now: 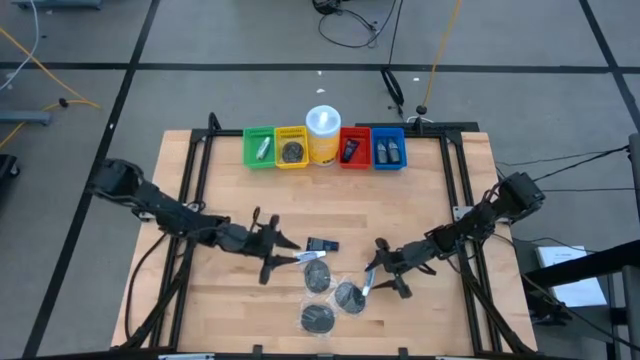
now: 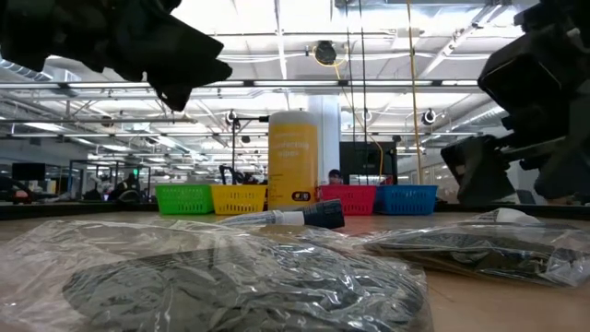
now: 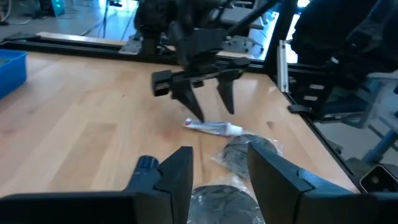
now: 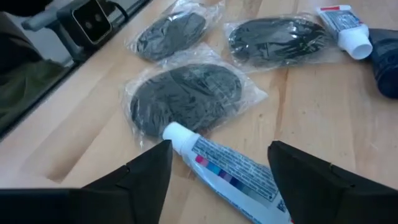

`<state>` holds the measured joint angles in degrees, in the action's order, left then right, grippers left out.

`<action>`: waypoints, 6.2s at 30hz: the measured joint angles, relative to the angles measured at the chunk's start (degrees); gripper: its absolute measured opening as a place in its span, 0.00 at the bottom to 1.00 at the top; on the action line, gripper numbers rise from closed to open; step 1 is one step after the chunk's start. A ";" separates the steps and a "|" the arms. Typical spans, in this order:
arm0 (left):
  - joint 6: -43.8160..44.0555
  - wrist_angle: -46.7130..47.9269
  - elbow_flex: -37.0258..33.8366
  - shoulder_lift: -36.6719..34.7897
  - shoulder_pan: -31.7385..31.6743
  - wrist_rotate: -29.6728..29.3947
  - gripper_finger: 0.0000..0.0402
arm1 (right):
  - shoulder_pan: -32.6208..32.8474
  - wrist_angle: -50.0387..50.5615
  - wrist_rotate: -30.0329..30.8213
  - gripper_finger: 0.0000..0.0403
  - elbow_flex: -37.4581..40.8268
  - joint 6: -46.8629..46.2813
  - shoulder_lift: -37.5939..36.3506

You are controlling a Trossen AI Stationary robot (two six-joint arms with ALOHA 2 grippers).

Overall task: Pick & Place Travel size toiletries
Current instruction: Put the white toothpaste into the green basket, then put the dark blue shave cream into the red basket

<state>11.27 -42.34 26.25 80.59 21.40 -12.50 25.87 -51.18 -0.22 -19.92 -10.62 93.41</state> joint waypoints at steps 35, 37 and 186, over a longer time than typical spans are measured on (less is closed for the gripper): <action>-16.60 -10.26 1.53 2.68 -0.58 0.95 0.30 | -2.35 19.46 5.37 0.19 -9.16 15.01 0.47; -21.15 -10.17 2.51 2.68 0.11 0.94 0.30 | -2.32 18.94 9.30 0.15 -9.16 15.02 -1.00; -0.49 42.97 17.43 -6.35 -21.74 -15.83 0.52 | -2.21 3.53 14.98 0.56 2.36 2.82 -16.66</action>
<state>10.79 0.63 43.67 74.23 -0.34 -28.33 23.65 -47.65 14.76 -17.56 -7.80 76.76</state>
